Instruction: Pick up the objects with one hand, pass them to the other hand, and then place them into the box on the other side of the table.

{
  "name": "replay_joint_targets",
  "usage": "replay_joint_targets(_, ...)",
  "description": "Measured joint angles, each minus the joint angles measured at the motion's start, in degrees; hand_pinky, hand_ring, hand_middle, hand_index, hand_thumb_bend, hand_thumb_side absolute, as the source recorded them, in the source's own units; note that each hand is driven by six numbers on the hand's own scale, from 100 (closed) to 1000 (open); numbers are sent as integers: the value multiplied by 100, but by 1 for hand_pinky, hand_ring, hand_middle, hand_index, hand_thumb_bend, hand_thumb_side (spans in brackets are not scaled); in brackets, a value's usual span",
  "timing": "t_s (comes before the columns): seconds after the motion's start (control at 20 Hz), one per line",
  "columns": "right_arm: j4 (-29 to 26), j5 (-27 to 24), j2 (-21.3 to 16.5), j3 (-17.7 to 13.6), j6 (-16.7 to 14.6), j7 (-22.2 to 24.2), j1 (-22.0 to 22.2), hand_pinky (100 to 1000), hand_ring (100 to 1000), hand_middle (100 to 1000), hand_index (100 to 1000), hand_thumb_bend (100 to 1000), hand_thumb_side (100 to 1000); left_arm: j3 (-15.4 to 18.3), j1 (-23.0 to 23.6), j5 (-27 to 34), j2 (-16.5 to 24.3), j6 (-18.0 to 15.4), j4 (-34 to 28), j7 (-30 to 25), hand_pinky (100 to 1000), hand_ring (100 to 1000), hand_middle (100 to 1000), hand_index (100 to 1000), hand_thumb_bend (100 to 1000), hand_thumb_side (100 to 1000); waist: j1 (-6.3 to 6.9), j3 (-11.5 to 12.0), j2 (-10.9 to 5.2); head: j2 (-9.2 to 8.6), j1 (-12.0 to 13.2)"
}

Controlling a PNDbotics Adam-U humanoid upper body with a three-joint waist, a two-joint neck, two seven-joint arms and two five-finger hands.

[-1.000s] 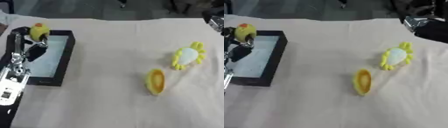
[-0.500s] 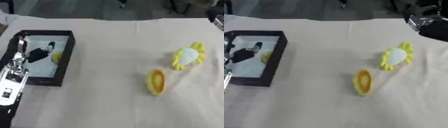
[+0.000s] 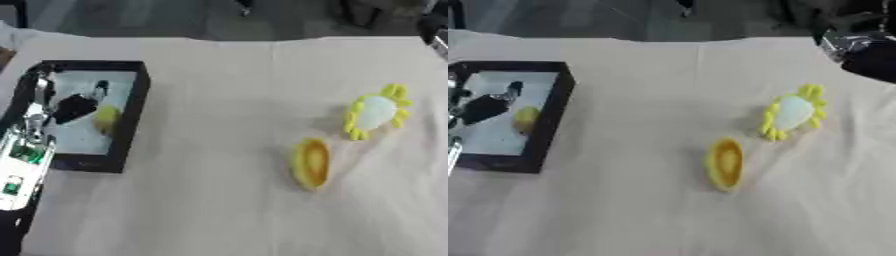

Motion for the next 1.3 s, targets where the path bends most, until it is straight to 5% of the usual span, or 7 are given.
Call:
replay_joint_targets(0.25,0,261,-177,12,-61,433,92,784,852,703,822,532,253,-76,88,1255,-136,-1461,-326,904,691,983,754,762,455,610,-2,2,1,0,-132)
replay_joint_targets(0.4,12,466,-373,21,-255,1114,95,796,861,727,825,517,267,-151,130,1674,-181,-1961,-405,1095,688,978,747,755,443,598,-2,7,1,0,-220)
replay_joint_targets(0.85,1001,865,-1169,89,-1316,3203,-482,822,875,782,860,518,249,-277,146,1951,-316,-2315,-589,990,661,943,762,786,480,547,-3,40,1,2,-563)
replay_joint_targets(1.3,2076,1529,-1299,634,-2054,4115,-1085,843,898,813,868,552,171,-340,145,1960,-402,-2333,-667,653,669,956,759,781,450,552,-3,83,1,-4,-731)
